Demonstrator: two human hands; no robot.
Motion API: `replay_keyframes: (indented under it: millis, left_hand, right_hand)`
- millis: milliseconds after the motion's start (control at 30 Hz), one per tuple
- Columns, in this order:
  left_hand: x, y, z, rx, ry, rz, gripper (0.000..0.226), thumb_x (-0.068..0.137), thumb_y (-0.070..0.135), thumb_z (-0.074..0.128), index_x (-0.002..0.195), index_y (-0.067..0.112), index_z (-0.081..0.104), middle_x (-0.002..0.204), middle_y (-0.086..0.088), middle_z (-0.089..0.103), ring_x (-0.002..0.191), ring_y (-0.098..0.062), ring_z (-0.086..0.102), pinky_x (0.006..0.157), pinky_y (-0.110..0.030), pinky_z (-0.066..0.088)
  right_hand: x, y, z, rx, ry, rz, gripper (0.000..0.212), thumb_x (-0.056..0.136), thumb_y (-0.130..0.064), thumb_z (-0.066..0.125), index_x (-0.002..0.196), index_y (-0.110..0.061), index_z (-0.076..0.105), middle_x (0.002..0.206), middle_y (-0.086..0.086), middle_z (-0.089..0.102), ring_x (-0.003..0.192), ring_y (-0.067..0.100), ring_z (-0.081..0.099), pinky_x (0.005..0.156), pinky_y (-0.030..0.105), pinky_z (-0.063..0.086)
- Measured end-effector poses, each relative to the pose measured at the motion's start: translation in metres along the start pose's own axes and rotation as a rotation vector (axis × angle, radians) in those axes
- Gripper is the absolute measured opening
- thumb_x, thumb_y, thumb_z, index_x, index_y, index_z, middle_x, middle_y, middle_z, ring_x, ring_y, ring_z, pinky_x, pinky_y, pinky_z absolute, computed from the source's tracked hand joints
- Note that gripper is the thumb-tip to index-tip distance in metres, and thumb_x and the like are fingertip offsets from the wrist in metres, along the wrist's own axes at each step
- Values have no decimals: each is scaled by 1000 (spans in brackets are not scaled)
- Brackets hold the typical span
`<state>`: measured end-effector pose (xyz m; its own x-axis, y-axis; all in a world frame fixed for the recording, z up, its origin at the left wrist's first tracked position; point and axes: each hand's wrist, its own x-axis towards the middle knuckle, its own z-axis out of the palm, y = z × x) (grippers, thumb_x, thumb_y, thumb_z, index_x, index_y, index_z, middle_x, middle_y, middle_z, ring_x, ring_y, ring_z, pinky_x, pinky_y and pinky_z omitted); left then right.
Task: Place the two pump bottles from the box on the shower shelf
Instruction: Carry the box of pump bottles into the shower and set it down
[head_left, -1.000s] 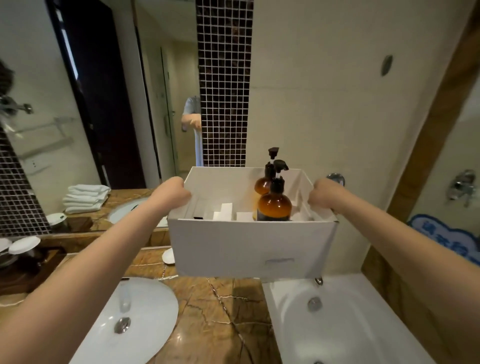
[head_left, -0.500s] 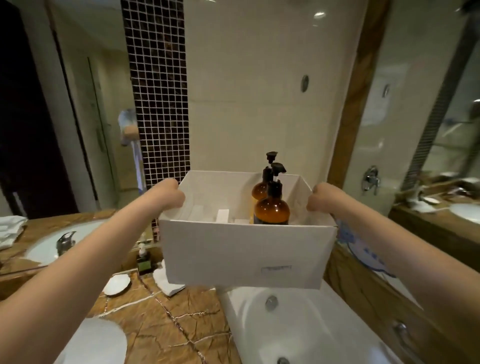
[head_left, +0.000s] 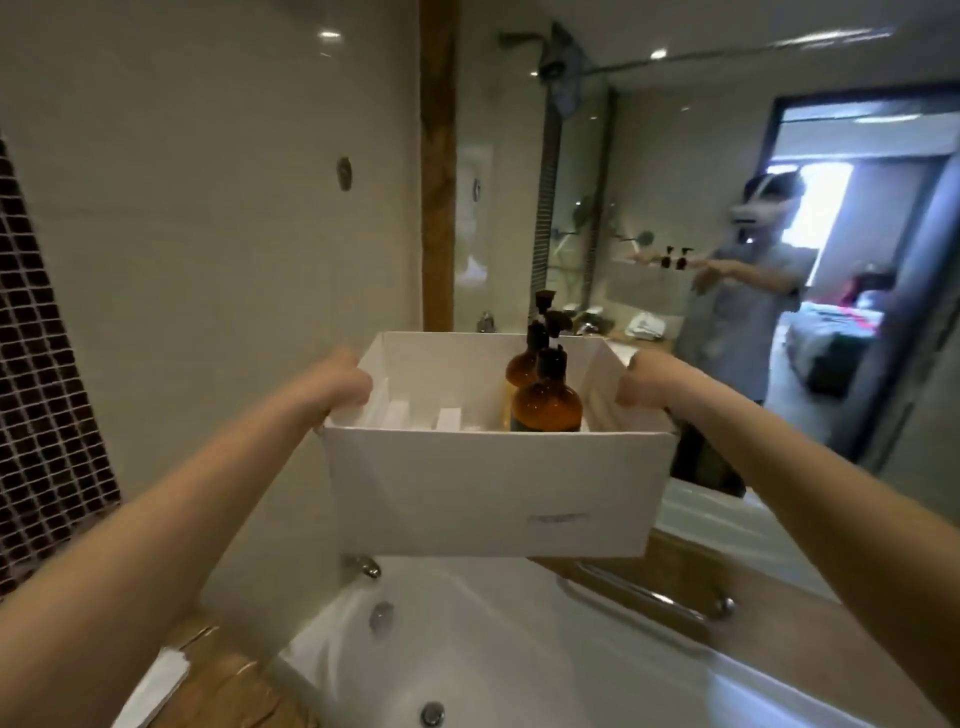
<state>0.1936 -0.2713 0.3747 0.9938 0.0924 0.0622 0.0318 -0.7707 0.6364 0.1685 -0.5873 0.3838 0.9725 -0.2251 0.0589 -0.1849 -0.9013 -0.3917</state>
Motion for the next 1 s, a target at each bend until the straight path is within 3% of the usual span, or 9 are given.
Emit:
replay_keyframes:
  millis: [67, 133, 233, 400, 567, 633, 700, 800, 1000]
  left_hand:
    - [4, 23, 18, 5, -66, 70, 36, 80, -5, 51, 115, -9, 55, 107, -28, 60, 106, -42, 58, 80, -44, 48]
    - [4, 47, 37, 6, -109, 133, 35, 80, -3, 52, 115, -6, 53, 102, -21, 59, 103, -38, 57, 78, -41, 46]
    - [-3, 89, 64, 20, -180, 231, 26, 80, -1, 54, 106, -1, 55, 82, -11, 54, 78, -24, 53, 64, -32, 40]
    - [-32, 158, 109, 15, -326, 440, 19, 75, -2, 57, 95, -1, 58, 83, -13, 58, 75, -24, 57, 60, -29, 46]
    - [-91, 220, 152, -26, -430, 646, 7, 74, -4, 56, 69, 0, 54, 66, -10, 50, 57, -20, 47, 45, -25, 31]
    - [-123, 240, 166, -45, -460, 722, 3, 74, -2, 57, 73, 1, 57, 64, -8, 49, 55, -17, 44, 45, -26, 29]
    - [-159, 257, 180, -46, -492, 782, 6, 75, 1, 57, 81, 1, 59, 65, -7, 50, 57, -17, 46, 45, -27, 29]
    - [-212, 281, 201, -17, -543, 879, 11, 78, 2, 55, 86, -4, 59, 81, -17, 56, 74, -30, 58, 53, -27, 35]
    - [-330, 315, 234, -52, -746, 1013, 2, 80, -1, 51, 78, 0, 51, 66, -6, 44, 67, -25, 49, 54, -28, 37]
  right_hand:
    - [-13, 26, -15, 2, 31, 50, 30, 88, -13, 55, 114, 1, 60, 108, 16, 64, 99, 29, 60, 85, 35, 49]
    - [-30, 52, -29, 8, 71, 138, 30, 89, -11, 55, 115, 3, 60, 105, 18, 63, 97, 31, 60, 79, 34, 48]
    - [-60, 91, -51, 8, 122, 271, 34, 88, -11, 54, 117, 6, 57, 104, 21, 61, 93, 32, 60, 67, 30, 45]
    - [-130, 153, -88, 21, 229, 487, 31, 84, -10, 58, 109, 7, 60, 95, 21, 61, 81, 31, 59, 49, 27, 41]
    - [-220, 206, -117, 20, 333, 680, 30, 83, -9, 61, 109, 4, 59, 102, 21, 63, 86, 32, 62, 61, 30, 49]
    - [-261, 223, -127, 13, 352, 763, 30, 83, -11, 61, 110, 2, 57, 98, 17, 60, 84, 29, 59, 59, 30, 48]
    - [-305, 238, -136, 21, 370, 839, 31, 84, -12, 62, 112, 1, 57, 103, 18, 61, 91, 29, 60, 71, 34, 52]
    - [-373, 256, -144, 2, 415, 956, 28, 83, -10, 63, 108, -1, 57, 104, 18, 62, 95, 30, 61, 78, 35, 50]
    - [-512, 278, -154, -81, 479, 1207, 11, 83, -11, 63, 87, -8, 53, 73, 7, 52, 68, 23, 54, 49, 27, 42]
